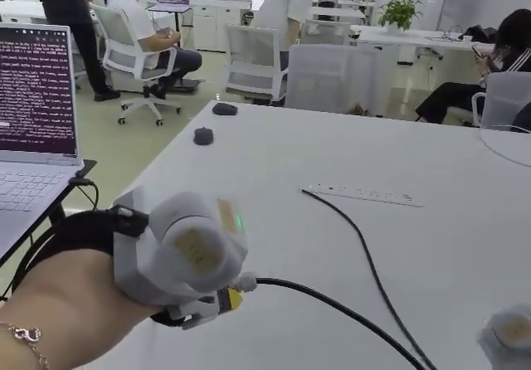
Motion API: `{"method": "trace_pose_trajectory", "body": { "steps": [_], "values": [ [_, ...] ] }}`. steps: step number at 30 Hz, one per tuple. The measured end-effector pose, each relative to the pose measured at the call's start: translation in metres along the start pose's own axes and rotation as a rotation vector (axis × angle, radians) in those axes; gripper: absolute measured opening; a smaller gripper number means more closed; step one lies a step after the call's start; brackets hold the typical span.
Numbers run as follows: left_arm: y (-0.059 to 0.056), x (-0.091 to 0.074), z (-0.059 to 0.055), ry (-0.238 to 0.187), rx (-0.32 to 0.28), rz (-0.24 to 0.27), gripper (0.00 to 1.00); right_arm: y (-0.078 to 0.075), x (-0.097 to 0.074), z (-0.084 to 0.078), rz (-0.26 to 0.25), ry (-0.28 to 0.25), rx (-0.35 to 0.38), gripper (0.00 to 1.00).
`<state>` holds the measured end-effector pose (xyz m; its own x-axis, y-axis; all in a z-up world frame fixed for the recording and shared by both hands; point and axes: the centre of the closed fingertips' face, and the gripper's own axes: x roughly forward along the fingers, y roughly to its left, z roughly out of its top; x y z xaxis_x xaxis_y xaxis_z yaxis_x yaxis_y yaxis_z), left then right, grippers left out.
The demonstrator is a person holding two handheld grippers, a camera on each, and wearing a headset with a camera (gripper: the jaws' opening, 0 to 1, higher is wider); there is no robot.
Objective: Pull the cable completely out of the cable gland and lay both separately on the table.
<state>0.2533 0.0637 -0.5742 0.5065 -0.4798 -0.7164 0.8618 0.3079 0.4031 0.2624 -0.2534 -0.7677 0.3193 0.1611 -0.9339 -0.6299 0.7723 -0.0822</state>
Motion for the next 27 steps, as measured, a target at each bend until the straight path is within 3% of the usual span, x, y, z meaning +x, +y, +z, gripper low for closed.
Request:
{"method": "trace_pose_trajectory", "body": {
  "steps": [3, 5, 9, 11, 12, 13, 15, 18, 19, 21, 24, 27],
  "values": [
    [-0.002, 0.0, -0.002, 0.006, -0.01, -0.002, 0.16, -0.05, 0.006, 0.01, -0.136, 0.011, 0.007, 0.03],
    [-0.005, 0.0, -0.004, 0.016, -0.015, -0.004, 0.16, -0.074, 0.008, 0.019, -0.212, 0.015, 0.04, 0.03],
    [-0.013, 0.003, -0.008, 0.038, -0.013, -0.016, 0.16, -0.091, 0.013, 0.043, -0.259, -0.009, 0.074, 0.03],
    [-0.016, 0.004, -0.008, 0.038, -0.023, -0.021, 0.16, -0.09, 0.018, 0.062, -0.242, -0.048, 0.088, 0.03],
    [-0.017, 0.004, -0.007, 0.038, -0.025, -0.025, 0.16, -0.086, 0.022, 0.075, -0.215, -0.092, 0.093, 0.03],
    [-0.02, 0.005, -0.006, 0.04, -0.023, -0.032, 0.16, -0.081, 0.025, 0.093, -0.179, -0.124, 0.047, 0.03],
    [-0.026, 0.006, -0.005, 0.046, -0.013, -0.044, 0.16, -0.081, 0.026, 0.115, -0.187, -0.135, -0.004, 0.03],
    [-0.03, 0.005, -0.005, 0.048, -0.01, -0.056, 0.16, -0.067, 0.027, 0.144, -0.123, -0.191, -0.002, 0.04],
    [-0.03, 0.005, -0.005, 0.049, -0.007, -0.059, 0.16, -0.067, 0.023, 0.152, -0.131, -0.211, 0.002, 0.04],
    [-0.03, 0.004, -0.004, 0.048, -0.001, -0.058, 0.16, -0.053, 0.016, 0.171, -0.074, -0.284, -0.006, 0.1],
    [-0.025, 0.002, -0.001, 0.038, 0.005, -0.048, 0.16, -0.035, -0.007, 0.185, -0.039, -0.304, -0.058, 0.26],
    [-0.019, -0.001, 0.004, 0.02, 0.006, -0.035, 0.16, -0.016, -0.039, 0.197, 0.004, -0.362, -0.069, 0.25]
  ]
}}
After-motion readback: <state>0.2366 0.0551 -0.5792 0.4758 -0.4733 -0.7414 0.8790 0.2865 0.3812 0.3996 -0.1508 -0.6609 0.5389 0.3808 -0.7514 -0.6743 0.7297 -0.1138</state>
